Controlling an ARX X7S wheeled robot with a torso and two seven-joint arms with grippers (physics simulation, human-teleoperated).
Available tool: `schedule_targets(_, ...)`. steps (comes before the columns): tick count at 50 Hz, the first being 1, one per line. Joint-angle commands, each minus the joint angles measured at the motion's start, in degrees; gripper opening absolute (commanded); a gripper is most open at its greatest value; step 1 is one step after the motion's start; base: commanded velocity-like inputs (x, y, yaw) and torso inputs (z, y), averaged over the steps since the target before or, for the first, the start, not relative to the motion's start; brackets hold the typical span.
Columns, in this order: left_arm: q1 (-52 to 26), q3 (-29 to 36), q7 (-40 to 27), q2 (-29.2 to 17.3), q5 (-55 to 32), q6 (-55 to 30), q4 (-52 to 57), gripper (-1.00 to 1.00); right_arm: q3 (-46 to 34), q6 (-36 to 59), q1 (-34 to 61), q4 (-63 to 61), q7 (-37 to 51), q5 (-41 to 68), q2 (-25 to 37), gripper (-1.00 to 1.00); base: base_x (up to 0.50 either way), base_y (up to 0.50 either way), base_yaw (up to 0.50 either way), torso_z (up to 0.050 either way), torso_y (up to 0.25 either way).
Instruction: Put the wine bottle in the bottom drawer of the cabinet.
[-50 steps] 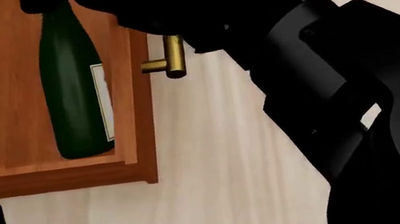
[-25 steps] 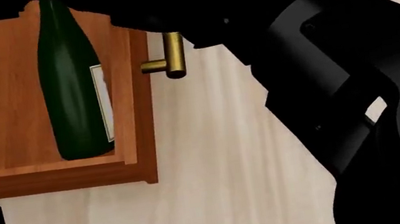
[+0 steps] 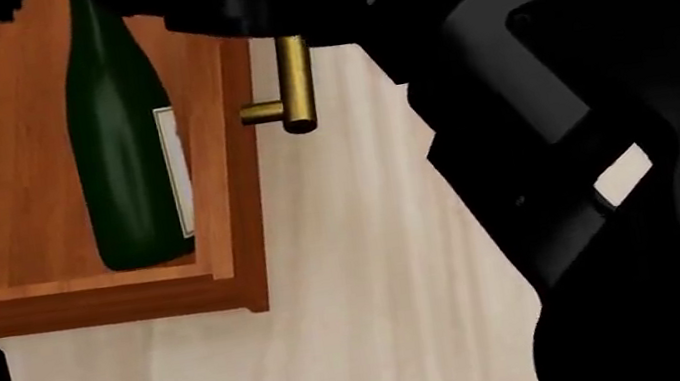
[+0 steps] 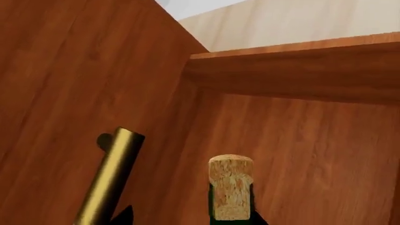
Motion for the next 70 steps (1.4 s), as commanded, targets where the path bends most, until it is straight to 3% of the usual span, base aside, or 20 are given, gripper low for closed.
schedule_targets(1, 0.1, -0.2, 0.0, 0.2, 0.0, -0.3, 0.2, 1.0, -15.0, 10.0, -1.7, 2.5, 9.8, -9.5, 0.0, 1.0, 0.0, 0.0, 0.0, 0.0, -0.01)
schedule_targets(13, 0.0, -0.2, 0.2, -0.3, 0.0, -0.9, 2.4, 1.0, -13.2, 21.1, 2.3, 1.4, 5.9, -19.9, 0.0, 1.0, 0.0, 0.0, 0.0, 0.0, -0.005)
schedule_targets(17, -2.0, -0.7, -2.6, -0.6, 1.1, -5.3, 7.0, 1.0, -12.8, 22.9, 3.1, 1.1, 5.3, -23.7, 0.0, 1.0, 0.0, 0.0, 0.0, 0.0, -0.003)
schedule_targets(23, -2.2, -0.8, -2.6, -0.2, 0.4, -5.4, 7.3, 1.0, -12.4, 24.6, 5.4, 1.1, 3.4, -26.2, 0.0, 1.0, 0.0, 0.0, 0.0, 0.0, -0.004)
schedule_targets(36, -2.1, -1.0, -2.1, -0.8, 0.7, -4.7, 6.9, 1.0, -11.6, 22.6, 16.7, 3.4, -3.8, -26.4, 0.0, 1.0, 0.0, 0.0, 0.0, 0.0, -0.002)
schedule_targets(62, -1.4, -1.1, -1.2, -0.5, -0.6, -3.5, 5.3, 1.0, -12.1, 20.9, 25.9, 7.4, -10.6, -24.4, 0.0, 1.0, 0.0, 0.0, 0.0, 0.0, 0.0)
schedule_targets(70, -1.3, -1.3, -1.4, -0.6, -0.4, -3.7, 5.6, 1.0, -5.8, 21.9, 26.3, 6.3, -13.6, -34.5, 0.0, 1.0, 0.0, 0.0, 0.0, 0.0, 0.0)
